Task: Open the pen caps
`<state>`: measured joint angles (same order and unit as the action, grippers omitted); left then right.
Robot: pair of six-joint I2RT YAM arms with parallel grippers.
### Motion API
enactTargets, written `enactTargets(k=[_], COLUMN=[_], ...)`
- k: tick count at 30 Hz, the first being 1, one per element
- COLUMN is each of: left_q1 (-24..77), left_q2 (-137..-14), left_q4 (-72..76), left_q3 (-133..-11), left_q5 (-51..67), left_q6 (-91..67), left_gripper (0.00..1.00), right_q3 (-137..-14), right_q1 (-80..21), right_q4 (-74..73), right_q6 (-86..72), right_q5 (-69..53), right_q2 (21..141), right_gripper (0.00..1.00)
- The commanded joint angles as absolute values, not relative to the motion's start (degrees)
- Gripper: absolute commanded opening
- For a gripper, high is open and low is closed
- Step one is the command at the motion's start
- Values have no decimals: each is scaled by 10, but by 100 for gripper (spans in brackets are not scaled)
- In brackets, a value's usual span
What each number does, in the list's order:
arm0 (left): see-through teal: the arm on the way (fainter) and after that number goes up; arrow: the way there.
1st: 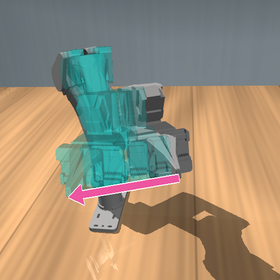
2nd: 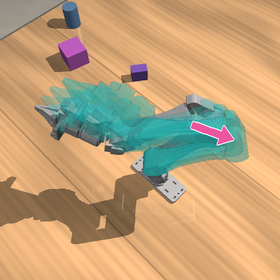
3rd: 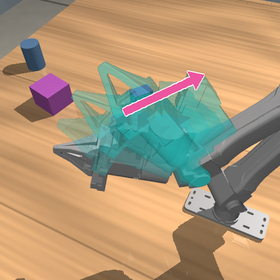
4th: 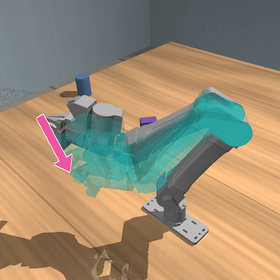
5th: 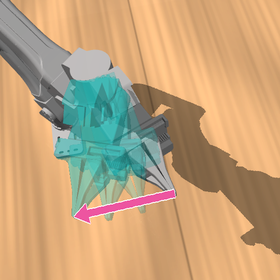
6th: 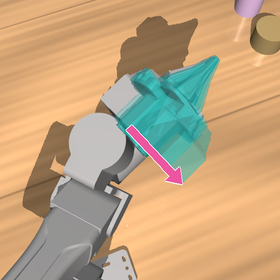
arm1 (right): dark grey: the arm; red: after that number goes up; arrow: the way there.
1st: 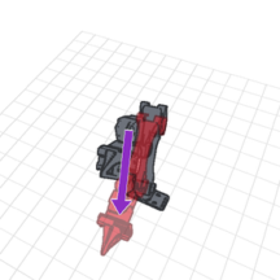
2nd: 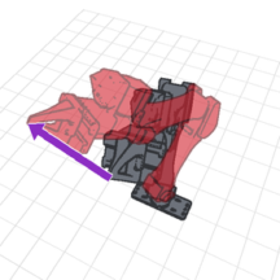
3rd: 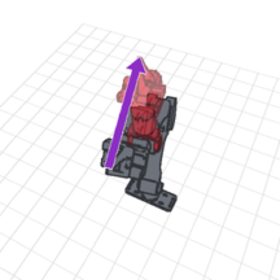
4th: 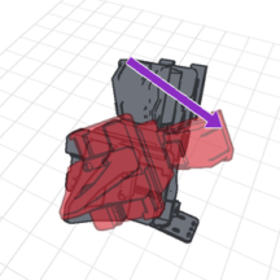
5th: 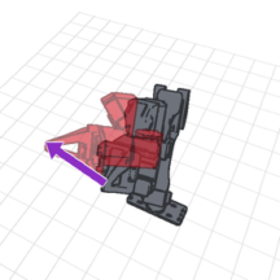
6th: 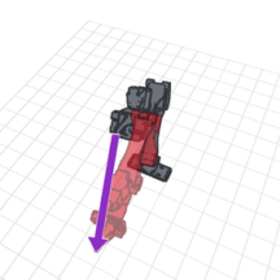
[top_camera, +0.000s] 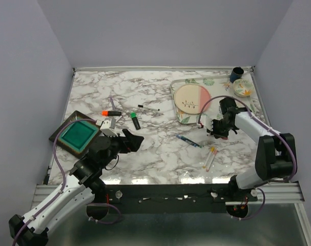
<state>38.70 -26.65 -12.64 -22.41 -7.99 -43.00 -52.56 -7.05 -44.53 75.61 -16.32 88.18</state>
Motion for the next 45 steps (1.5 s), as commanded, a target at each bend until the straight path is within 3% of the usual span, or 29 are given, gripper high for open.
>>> enactTargets(k=[1,6,11,19,27,32,45], left_q1=[388,397,470,549,594,612,627], left_q2=[-294,-402,-552,-757,-925,-995,-1056], left_q4=[10,175,277,337,301,182,47], left_q3=[-200,-198,-263,-409,-547,-646,-758], left_q5=[30,95,41,17,26,-22,-131], left_q6=[-444,-486,-483,-475,-464,-446,-410], left_gripper=[99,98,98,93,86,75,51], right_q3=[-565,-594,-569,-485,-439,-436,-434], right_q1=[-69,-56,-5,37,85,91,95], right_q4=[-428,-407,-303,-178,-115,-112,-110], right_q6=[620,440,206,-74,-190,-215,-229], right_q5=[-263,-351,-465,-475,-576,-591,-594], right_q2=[805,748,695,650,648,657,673], right_gripper=[1,1,1,1,0,1,1])
